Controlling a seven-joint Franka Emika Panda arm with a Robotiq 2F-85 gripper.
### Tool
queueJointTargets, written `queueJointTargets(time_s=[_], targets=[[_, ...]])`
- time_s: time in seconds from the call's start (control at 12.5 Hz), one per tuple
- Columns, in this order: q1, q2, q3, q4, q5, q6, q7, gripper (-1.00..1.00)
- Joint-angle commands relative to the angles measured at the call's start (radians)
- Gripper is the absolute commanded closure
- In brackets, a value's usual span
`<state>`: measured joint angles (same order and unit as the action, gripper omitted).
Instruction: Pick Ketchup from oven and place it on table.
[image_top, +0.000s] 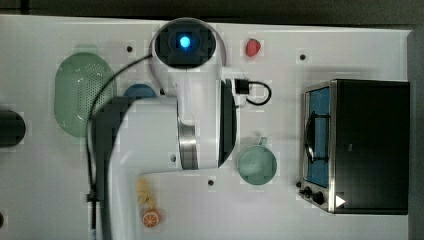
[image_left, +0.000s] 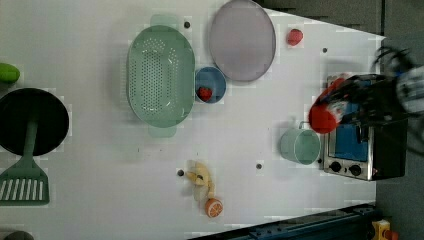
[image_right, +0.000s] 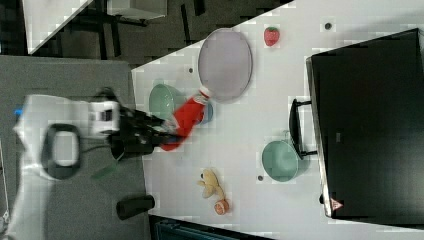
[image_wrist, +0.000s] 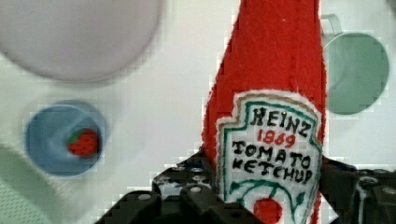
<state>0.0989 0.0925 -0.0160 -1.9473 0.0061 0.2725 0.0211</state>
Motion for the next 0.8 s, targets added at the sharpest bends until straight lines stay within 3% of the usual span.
queueJointTargets(time_s=[0.08, 0.4, 0.8], targets=[[-0.047, -0.018, -0.058, -0.128, 0.007, 0.157, 0.024, -0.29], [-0.049, 0.053, -0.064, -0.292, 0.008, 0.371, 0.025, -0.29], [-0.046, 0.188, -0.066, -0.39, 0.008, 0.687, 0.026, -0.29]])
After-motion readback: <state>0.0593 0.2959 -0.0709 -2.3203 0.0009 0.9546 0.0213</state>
